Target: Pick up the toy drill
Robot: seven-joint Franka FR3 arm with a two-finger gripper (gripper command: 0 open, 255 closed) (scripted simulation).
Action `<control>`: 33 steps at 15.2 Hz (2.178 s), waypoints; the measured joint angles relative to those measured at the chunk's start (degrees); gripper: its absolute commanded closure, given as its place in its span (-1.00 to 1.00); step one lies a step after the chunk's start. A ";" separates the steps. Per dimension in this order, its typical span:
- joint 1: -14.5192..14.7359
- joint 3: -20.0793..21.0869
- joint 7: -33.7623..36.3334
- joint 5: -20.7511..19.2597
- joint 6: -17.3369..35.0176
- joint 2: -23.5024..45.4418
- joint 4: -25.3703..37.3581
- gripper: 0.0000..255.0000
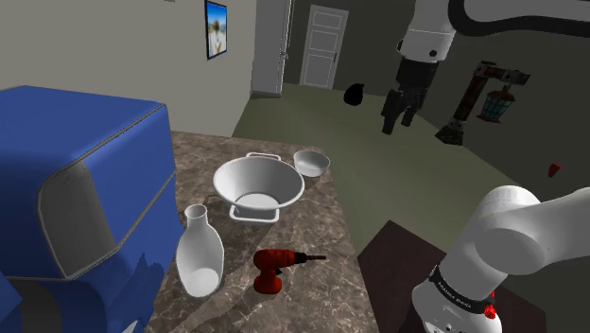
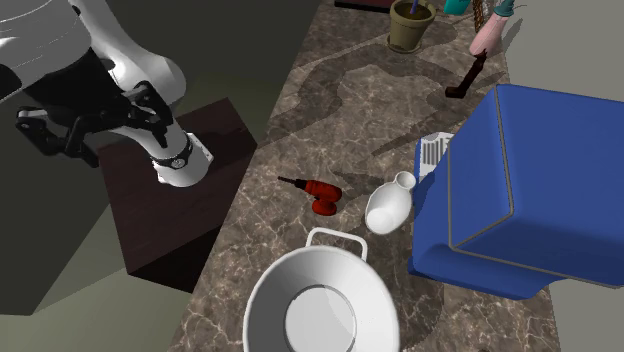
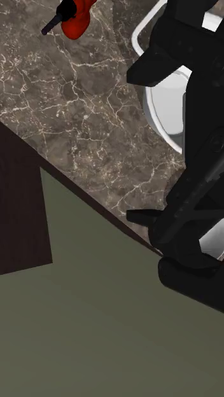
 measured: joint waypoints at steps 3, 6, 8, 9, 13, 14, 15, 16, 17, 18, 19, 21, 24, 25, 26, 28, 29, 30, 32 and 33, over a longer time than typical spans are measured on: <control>0.92 0.83 -0.32 0.45 1.50 0.41 -1.15 -1.00; 2.91 2.54 -1.25 1.28 5.78 2.15 -3.85 -1.00; 4.37 4.04 -1.64 1.96 8.89 4.23 -4.95 -1.00; 5.03 4.63 -2.03 2.18 10.68 5.20 -5.82 -1.00; 7.85 7.42 -3.17 3.17 16.73 8.98 -8.19 -1.00; 8.48 8.16 -3.43 3.34 18.49 10.42 -8.56 -1.00; 9.22 8.89 -3.65 3.58 19.53 11.05 -8.96 -1.00; 9.94 9.93 -3.56 3.83 21.04 12.76 -8.80 -1.00; 10.63 10.66 -3.80 4.01 22.80 13.67 -9.70 -1.00; 11.19 11.55 -3.90 4.07 24.91 15.48 -10.05 -1.00; 11.73 12.28 -4.15 4.07 26.32 16.97 -9.98 -1.00; 13.01 14.07 -4.17 4.21 29.42 19.72 -10.42 -1.00; 14.36 16.27 -4.74 3.65 33.89 24.19 -10.56 -1.00; 14.80 16.97 -4.94 3.40 35.52 25.50 -10.95 -1.00; 15.30 17.70 -5.06 3.18 36.84 26.62 -11.20 -1.00; 16.12 19.45 -4.78 2.29 39.19 29.98 -10.40 -1.00; 16.49 20.46 -4.32 1.62 41.07 32.02 -10.46 -1.00; 16.95 21.41 -3.94 1.03 42.55 33.62 -10.47 -1.00; 17.35 22.51 -3.30 -0.02 44.21 36.03 -9.91 -1.00; 17.29 22.72 -3.02 -0.50 45.16 36.93 -10.03 -1.00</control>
